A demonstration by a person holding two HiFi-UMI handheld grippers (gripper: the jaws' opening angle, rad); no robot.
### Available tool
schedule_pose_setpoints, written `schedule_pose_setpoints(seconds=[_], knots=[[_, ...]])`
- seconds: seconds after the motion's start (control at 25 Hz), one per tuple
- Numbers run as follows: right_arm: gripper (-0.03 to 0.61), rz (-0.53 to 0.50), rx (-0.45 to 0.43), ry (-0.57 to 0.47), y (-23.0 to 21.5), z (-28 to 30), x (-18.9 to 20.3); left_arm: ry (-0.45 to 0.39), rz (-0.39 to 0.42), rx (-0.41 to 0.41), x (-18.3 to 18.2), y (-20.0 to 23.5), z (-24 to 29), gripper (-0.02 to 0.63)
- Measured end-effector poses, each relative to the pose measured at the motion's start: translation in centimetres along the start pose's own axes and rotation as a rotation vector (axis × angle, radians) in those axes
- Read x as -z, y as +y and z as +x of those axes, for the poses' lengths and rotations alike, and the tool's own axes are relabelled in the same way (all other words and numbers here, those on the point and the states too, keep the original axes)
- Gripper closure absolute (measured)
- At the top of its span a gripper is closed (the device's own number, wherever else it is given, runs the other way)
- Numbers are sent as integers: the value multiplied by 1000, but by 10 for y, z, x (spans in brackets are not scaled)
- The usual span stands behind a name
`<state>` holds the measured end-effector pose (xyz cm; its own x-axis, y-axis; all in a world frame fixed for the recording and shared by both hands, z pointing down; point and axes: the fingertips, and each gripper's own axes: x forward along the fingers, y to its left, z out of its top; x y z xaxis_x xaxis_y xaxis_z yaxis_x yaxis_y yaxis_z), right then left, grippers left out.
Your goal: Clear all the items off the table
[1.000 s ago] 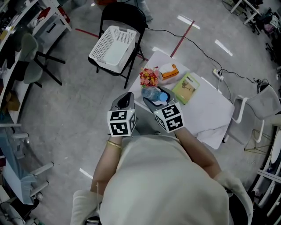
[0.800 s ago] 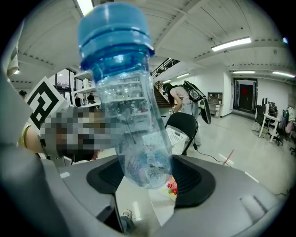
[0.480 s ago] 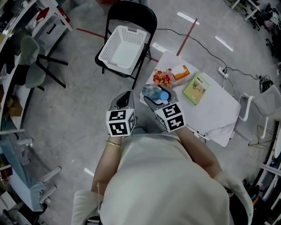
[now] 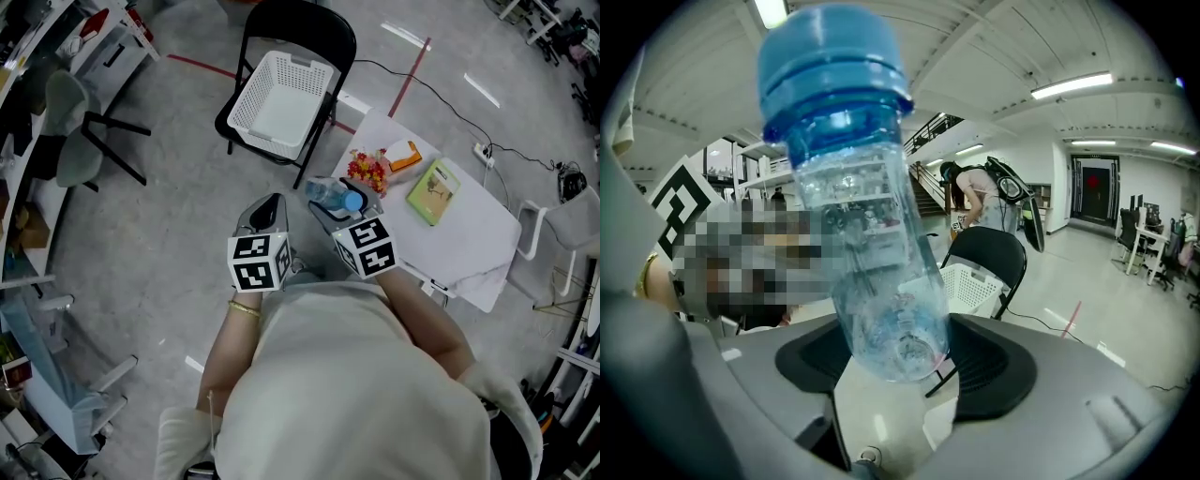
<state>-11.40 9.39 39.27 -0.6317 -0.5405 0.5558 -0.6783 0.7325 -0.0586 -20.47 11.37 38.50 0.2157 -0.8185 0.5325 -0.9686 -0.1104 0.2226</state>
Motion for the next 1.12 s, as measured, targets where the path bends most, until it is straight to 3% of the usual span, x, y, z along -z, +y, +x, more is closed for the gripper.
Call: schedule_pose_setpoints(seconds=[0.52, 1.12], knots=[[261, -15, -26, 17, 21, 39, -19, 8, -30, -24, -7, 49, 1, 604], [260, 4, -41, 47, -17, 98, -46, 43, -57, -51, -31, 78, 49, 604]])
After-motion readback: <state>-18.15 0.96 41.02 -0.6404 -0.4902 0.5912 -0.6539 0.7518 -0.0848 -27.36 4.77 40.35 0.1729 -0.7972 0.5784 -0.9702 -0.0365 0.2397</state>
